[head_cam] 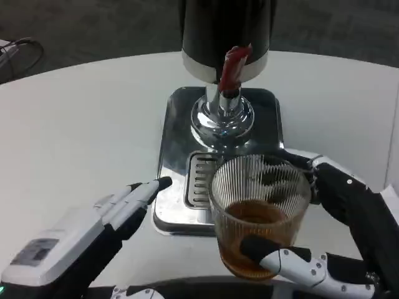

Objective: Grasp the cup under the faucet to collect the drink, then remove the cup.

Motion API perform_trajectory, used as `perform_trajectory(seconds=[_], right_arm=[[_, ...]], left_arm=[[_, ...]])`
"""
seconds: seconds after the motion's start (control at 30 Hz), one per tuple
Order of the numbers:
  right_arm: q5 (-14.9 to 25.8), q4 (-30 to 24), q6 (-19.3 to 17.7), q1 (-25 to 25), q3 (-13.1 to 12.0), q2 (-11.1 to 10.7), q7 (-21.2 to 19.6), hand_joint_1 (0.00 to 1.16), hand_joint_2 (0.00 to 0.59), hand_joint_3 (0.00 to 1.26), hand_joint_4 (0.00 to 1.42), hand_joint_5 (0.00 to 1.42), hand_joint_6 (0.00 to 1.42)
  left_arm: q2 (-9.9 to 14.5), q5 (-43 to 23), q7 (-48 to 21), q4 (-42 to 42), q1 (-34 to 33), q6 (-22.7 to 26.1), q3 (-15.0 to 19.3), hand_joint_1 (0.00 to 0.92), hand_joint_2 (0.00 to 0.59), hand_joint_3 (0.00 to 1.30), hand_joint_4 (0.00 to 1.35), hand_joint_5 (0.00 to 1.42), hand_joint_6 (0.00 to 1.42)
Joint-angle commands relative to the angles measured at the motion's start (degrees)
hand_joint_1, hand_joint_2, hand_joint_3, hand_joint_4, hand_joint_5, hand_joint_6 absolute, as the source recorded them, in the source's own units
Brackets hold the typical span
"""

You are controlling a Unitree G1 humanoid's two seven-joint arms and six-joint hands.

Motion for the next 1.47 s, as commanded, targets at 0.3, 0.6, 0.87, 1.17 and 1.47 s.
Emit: perform_trajectory(seconds=[0.3, 0.6, 0.87, 1.17, 1.47], right_arm=[[1.0, -3.0, -3.4, 1.2, 0.1, -1.0, 0.2, 0.79, 0.238, 0.71, 0.82, 0.85, 0.45], [1.0, -3.3, -4.0, 1.6, -0.2, -1.2, 0.3, 0.79, 0.238, 0.71, 0.82, 0.85, 0.46], [1.1, -3.5, -3.9, 2.0, -0.3, -1.2, 0.4, 0.79, 0.238, 0.71, 0.82, 0.87, 0.47], [0.9, -3.5, -4.0, 1.7, -0.2, -1.1, 0.4, 0.79, 0.238, 0.72, 0.82, 0.87, 0.47], [1.2, -3.6, -3.8, 1.9, 0.0, -0.9, 0.4, 0.79, 0.238, 0.73, 0.83, 0.87, 0.47]], left_arm=[[0.0, -1.1, -0.9, -1.6, 2.1, -0.6, 1.5, 0.000, 0.099, 0.02, 0.00, 0.00, 0.03], [-0.1, -1.3, -1.1, -2.1, 2.6, -0.7, 2.0, 0.000, 0.099, 0.02, 0.00, 0.00, 0.03], [-0.2, -1.4, -1.2, -2.2, 2.7, -0.4, 1.9, 0.000, 0.099, 0.02, 0.00, 0.00, 0.03], [-0.3, -1.6, -1.3, -2.1, 2.7, -0.4, 2.2, 0.000, 0.100, 0.03, 0.00, 0.00, 0.03], [-0.3, -2.1, -1.7, -2.2, 3.0, -0.2, 2.4, 0.000, 0.100, 0.03, 0.00, 0.00, 0.03]])
